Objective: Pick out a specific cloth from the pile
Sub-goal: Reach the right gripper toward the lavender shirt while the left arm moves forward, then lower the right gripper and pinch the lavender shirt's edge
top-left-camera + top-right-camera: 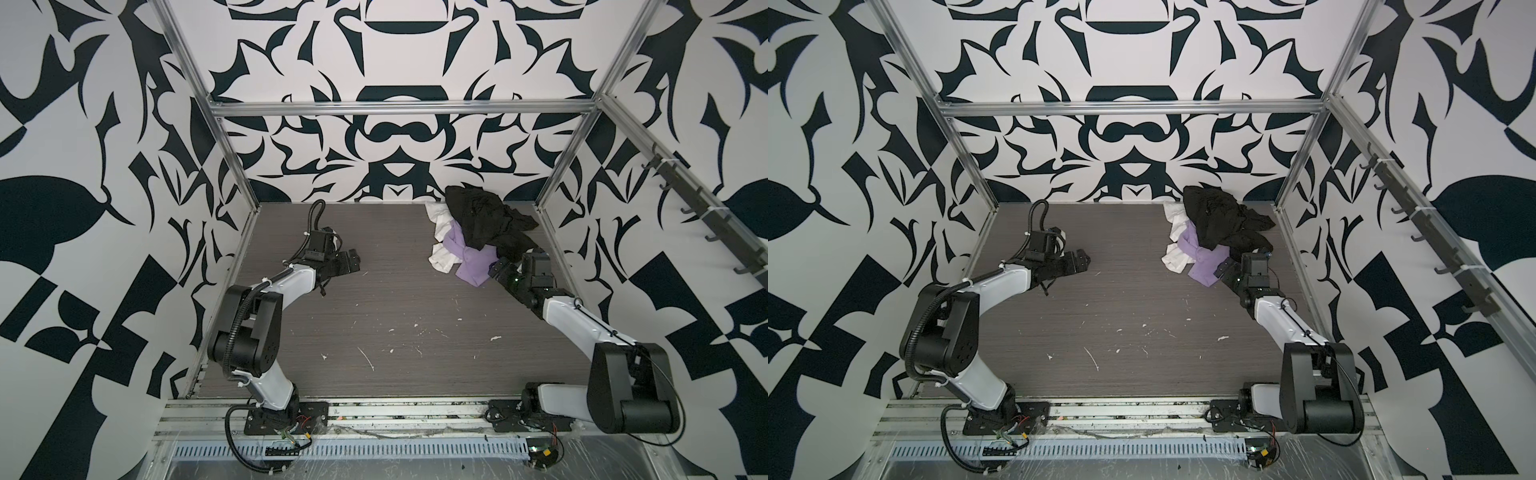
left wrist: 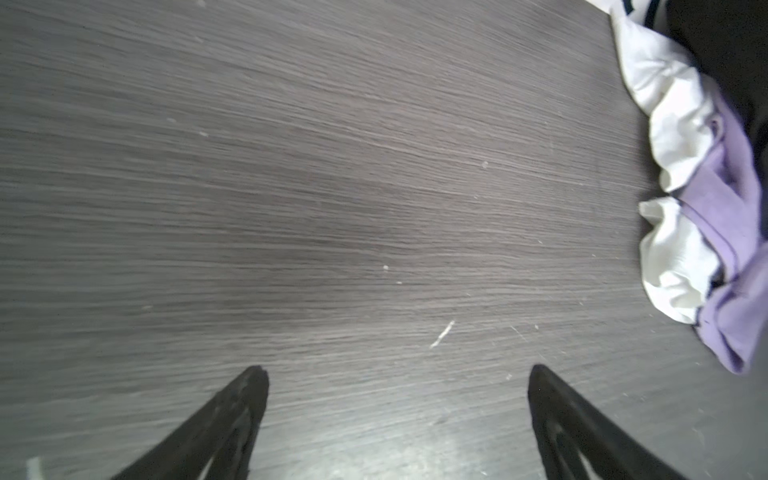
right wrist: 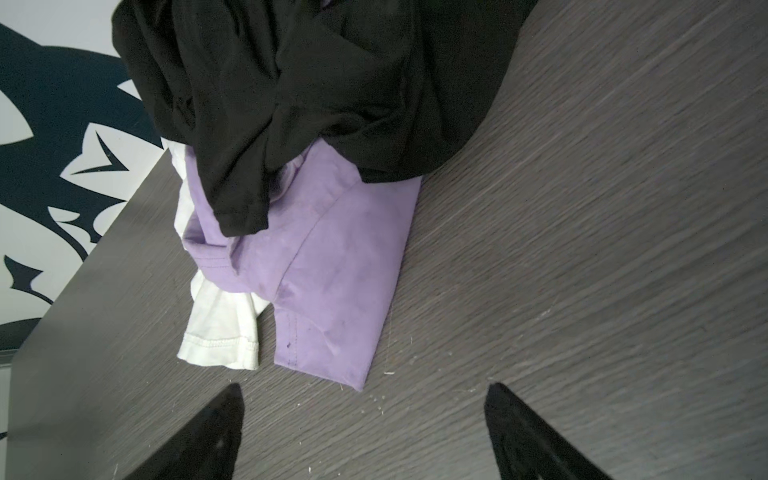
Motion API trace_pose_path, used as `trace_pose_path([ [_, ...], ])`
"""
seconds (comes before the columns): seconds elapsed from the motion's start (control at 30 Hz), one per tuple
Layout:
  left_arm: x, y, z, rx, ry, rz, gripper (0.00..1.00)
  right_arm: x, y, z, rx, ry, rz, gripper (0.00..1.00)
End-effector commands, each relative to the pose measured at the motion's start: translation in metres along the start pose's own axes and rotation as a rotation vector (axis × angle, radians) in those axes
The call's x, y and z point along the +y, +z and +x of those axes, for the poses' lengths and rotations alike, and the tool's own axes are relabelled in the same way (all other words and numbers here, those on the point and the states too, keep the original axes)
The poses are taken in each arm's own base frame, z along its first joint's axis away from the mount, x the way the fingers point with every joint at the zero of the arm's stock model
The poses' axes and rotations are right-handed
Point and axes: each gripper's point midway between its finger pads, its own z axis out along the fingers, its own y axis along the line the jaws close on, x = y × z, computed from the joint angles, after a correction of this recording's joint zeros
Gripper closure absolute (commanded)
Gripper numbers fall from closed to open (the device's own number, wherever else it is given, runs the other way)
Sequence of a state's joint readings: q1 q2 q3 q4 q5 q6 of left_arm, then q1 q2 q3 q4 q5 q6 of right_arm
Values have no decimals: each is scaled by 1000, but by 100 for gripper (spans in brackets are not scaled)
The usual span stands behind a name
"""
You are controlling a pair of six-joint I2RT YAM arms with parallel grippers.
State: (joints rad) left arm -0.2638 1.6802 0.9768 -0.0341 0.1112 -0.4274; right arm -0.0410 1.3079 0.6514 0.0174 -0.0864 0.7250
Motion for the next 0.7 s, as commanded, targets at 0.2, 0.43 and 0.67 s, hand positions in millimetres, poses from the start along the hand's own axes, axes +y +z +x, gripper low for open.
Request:
trace_pose_path([
  [0.2, -45, 7, -3, 57, -68, 206, 0, 5, 19, -11, 36, 136, -130, 18],
  [0.43, -55, 9, 1, 76, -75, 231, 0, 4, 41, -4, 94, 181, -136, 25],
  [0.67, -56, 12, 3, 89, -90, 229, 0, 5, 57, 4, 139, 229, -164, 33],
])
